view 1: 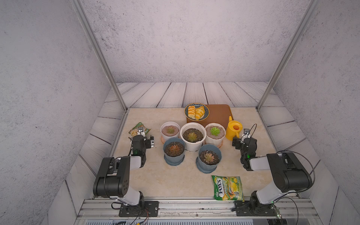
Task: Water the succulent around the soil edge
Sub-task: Reset both arms
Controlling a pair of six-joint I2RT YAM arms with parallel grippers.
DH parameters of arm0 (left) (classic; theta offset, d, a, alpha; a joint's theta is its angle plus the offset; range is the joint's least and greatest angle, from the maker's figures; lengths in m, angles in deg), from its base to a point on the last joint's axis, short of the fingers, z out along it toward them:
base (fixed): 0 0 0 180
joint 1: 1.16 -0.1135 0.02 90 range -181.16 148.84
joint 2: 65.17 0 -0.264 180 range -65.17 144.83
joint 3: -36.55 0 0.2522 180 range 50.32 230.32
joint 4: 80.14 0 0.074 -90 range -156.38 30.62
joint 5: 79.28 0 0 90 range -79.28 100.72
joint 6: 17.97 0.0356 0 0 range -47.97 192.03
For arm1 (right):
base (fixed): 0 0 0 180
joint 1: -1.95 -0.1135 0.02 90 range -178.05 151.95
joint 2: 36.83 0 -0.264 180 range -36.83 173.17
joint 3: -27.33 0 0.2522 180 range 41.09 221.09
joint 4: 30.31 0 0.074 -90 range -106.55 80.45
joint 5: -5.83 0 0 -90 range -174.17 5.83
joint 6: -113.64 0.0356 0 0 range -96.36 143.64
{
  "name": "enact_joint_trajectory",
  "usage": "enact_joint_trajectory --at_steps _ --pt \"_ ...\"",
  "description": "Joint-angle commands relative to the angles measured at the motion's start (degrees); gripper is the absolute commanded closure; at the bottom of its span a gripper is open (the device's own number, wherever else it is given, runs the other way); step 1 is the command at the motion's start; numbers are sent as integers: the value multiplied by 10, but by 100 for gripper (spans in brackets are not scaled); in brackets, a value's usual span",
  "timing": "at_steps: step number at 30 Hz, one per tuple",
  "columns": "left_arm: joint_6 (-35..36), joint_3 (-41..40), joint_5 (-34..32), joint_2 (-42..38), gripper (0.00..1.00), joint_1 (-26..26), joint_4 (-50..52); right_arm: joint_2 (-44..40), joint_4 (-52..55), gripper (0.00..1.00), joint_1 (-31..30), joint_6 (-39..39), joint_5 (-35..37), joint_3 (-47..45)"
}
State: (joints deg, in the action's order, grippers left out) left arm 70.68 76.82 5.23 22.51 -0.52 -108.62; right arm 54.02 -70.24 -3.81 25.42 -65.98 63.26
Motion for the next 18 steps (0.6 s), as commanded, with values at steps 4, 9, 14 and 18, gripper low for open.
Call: enact_joint_trajectory --at_steps 4,9,14,18 --pt "-2 -1 5 -1 2 -2 2 -4 1 1 3 5 9 5" --pt "-1 -1 5 -2 2 -2 2 -4 0 1 2 5 9 5" --pt "-1 -1 5 -1 2 -2 1 2 33 1 15 13 -24 24" --pt "-1 -1 5 -2 2 -1 2 -10 30 1 31 14 -57 13"
